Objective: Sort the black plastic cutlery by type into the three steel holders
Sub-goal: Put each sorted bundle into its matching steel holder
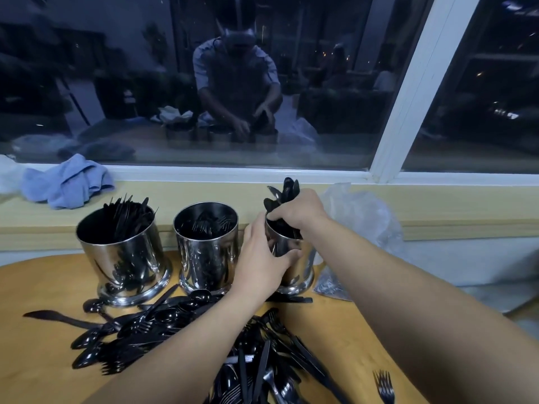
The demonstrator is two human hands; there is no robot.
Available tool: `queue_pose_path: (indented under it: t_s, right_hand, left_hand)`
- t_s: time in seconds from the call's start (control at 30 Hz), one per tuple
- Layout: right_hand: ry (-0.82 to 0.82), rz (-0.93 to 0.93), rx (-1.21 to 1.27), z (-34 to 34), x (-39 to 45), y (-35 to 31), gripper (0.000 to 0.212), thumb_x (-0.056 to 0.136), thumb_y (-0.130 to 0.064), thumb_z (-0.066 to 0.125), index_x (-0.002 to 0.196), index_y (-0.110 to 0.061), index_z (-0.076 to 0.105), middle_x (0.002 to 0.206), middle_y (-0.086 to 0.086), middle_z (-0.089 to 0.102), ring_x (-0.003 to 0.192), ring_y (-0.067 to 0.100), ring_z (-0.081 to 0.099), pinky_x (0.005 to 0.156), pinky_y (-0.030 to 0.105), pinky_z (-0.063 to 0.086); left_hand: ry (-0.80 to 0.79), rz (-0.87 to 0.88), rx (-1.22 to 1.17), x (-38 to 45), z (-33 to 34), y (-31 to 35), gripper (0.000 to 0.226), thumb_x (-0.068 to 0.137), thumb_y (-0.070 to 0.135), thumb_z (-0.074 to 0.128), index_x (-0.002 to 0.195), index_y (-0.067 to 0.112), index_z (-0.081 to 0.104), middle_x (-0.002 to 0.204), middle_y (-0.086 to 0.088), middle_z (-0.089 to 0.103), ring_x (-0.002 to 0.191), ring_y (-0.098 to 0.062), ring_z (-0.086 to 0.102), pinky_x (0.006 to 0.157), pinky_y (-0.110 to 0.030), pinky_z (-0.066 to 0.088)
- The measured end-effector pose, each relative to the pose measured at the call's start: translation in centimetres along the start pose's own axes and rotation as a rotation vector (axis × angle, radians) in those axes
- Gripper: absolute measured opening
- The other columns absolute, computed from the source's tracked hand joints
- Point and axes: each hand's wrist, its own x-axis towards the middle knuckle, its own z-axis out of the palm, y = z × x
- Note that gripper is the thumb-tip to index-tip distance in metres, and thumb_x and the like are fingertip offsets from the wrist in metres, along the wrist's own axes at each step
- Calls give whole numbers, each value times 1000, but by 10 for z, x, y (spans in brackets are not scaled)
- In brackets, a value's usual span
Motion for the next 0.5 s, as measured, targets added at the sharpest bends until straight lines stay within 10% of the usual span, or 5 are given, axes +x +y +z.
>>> queue_pose_path:
  t_s: [0.13, 0.27, 0.5]
  right_hand:
    - [-92, 32, -91, -17, -3, -4, 55, 60, -17, 101, 103, -4, 69, 98, 13, 77, 88, 31, 76, 86, 47, 67]
    - [-123, -11, -218, -27, -9, -6, 54, 63, -25, 100, 103, -5, 69, 102, 12, 75, 91, 29, 74, 86, 43, 67]
    - [11, -157, -513, -46, -20, -2, 49, 95, -42, 79, 70, -10, 53, 67, 4, 53, 63, 25, 53, 50, 32, 37]
  left_hand:
    - [-34, -38, 48, 2, -1, 2, 109, 89, 45, 91, 173, 37, 23, 170, 14, 34, 148, -10, 48, 114, -33, 44]
    - [-26, -7, 43, 2, 0, 7, 87, 87, 36, 92, 158, 44, 42, 150, 19, 50, 131, -7, 58, 104, -31, 50]
    - [-43, 22, 118, 1, -9, 8, 65, 89, 31, 89, 142, 43, 53, 131, 13, 57, 105, 9, 57, 85, -15, 46]
